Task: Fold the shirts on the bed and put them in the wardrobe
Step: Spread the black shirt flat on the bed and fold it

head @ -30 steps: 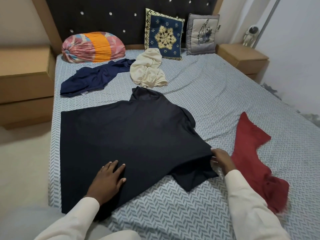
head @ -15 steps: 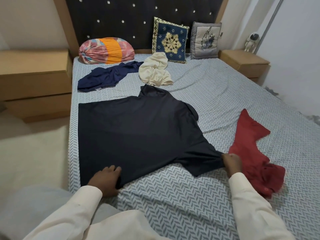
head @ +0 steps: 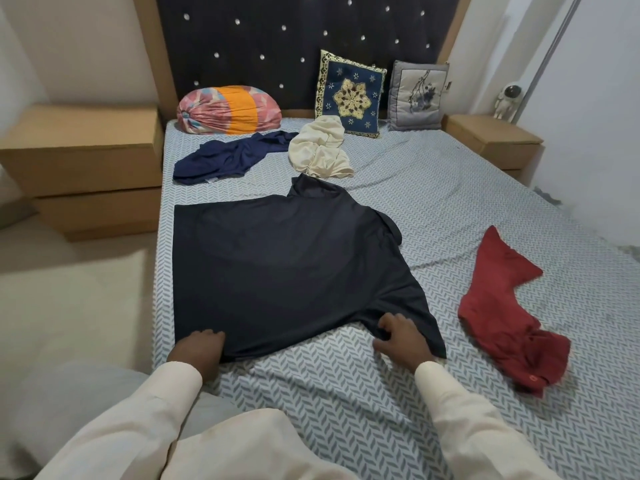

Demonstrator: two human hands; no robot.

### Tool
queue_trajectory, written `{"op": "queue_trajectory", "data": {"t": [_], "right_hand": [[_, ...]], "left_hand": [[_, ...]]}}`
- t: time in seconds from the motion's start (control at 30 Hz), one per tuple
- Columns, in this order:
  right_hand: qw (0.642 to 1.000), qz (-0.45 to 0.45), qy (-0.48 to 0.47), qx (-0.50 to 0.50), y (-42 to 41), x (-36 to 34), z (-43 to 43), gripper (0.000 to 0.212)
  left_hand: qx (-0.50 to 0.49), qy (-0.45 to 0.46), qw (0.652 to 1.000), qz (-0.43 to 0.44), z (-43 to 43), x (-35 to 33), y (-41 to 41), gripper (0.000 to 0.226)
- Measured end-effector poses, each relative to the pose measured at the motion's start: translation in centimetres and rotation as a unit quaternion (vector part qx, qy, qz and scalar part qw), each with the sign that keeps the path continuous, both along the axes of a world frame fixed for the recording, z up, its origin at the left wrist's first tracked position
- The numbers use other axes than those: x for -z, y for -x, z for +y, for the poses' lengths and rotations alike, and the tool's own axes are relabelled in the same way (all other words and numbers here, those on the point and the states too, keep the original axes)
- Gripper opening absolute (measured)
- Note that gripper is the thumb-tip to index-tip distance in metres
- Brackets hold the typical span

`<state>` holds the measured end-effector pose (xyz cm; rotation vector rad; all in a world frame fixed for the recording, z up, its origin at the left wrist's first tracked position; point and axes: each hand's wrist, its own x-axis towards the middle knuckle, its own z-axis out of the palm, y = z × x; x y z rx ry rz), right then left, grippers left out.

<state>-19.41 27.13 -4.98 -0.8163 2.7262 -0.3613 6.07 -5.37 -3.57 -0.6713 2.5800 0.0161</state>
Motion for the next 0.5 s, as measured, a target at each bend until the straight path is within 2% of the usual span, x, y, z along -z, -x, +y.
{"op": "queue_trajectory", "data": {"t": [0.1, 0.2, 0.33, 0.37, 0.43, 0.5], "right_hand": [[1.000, 0.016, 0.006, 0.013, 0.3, -0.6, 0.3, 0.019], [0.999, 0.017, 0.015, 0.038, 0.8, -1.0, 1.2, 0.013], [0.992, -0.058, -0.113, 0.018, 0.6, -1.7, 0.8, 0.014], [0.992, -0.054, -0.109, 0.022, 0.5, -2.0, 0.4, 0.016], [0.999, 0.002, -0.040, 0.026, 0.3, -2.5, -0.9, 0.020], [0.999, 0.036, 0.011, -0.024, 0.3, -2.5, -2.5, 0.024]], "left_hand": [[-0.009, -0.008, 1.000, 0.010, -0.4, -0.8, -0.5, 0.030], [-0.015, 0.009, 1.000, 0.001, -0.5, -1.1, -0.9, 0.030], [-0.009, 0.032, 0.999, -0.026, -0.4, -1.5, -1.1, 0.031], [-0.009, 0.035, 0.999, -0.028, -0.4, -1.5, -1.1, 0.031], [-0.006, 0.037, 0.999, -0.030, -0.3, -1.8, -1.0, 0.031], [-0.005, 0.031, 0.999, -0.043, -0.4, -1.9, -1.0, 0.031]]}}
